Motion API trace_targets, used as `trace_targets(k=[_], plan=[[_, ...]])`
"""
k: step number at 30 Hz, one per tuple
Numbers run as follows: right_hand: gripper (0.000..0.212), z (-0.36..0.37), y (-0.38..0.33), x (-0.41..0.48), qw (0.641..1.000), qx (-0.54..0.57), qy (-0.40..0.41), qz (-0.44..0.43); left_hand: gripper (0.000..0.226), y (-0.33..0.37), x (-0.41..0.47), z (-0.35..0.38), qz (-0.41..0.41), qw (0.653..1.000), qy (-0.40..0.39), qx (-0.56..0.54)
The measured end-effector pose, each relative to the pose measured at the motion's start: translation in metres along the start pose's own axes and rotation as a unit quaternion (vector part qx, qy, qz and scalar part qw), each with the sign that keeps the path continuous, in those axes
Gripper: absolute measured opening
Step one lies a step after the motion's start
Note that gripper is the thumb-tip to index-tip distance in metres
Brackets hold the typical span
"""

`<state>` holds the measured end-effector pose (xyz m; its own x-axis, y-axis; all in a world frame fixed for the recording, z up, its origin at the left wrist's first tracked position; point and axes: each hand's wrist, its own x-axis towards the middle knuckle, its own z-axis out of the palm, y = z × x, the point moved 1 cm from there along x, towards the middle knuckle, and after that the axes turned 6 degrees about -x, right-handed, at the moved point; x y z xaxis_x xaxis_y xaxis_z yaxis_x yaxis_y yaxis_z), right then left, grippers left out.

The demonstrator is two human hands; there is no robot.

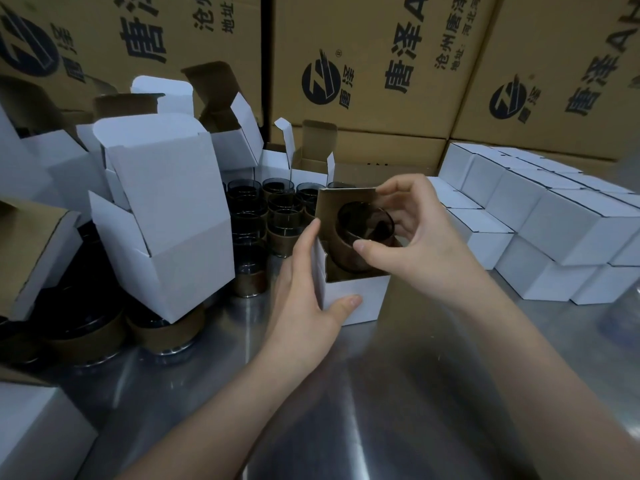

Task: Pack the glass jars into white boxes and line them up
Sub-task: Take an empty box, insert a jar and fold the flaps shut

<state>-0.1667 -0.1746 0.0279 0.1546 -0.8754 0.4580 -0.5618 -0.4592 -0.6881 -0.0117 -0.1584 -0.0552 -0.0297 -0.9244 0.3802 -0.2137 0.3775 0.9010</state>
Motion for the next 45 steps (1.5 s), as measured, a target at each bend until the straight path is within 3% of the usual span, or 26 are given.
trace_targets(k=[8,30,36,45], plan=[[0.057,0.004,0.002,0.001,0.999,-0.028,0.01,-0.016,0.099,0.0,0.0,0.0,0.005,1.0,-0.001,0.0],[0.05,0.009,0.002,0.024,0.978,-0.143,-0.128,0.081,0.098,-0.002,0.006,-0.007,-0.013,0.999,-0.01,-0.035],[0.053,0.011,-0.013,0.039,0.942,-0.251,-0.199,0.096,0.098,-0.001,0.007,-0.008,-0.011,1.0,-0.002,-0.023],[0.048,0.019,-0.04,0.054,0.859,-0.392,-0.312,0.108,0.1,0.0,0.008,-0.009,-0.004,1.0,-0.001,0.008]])
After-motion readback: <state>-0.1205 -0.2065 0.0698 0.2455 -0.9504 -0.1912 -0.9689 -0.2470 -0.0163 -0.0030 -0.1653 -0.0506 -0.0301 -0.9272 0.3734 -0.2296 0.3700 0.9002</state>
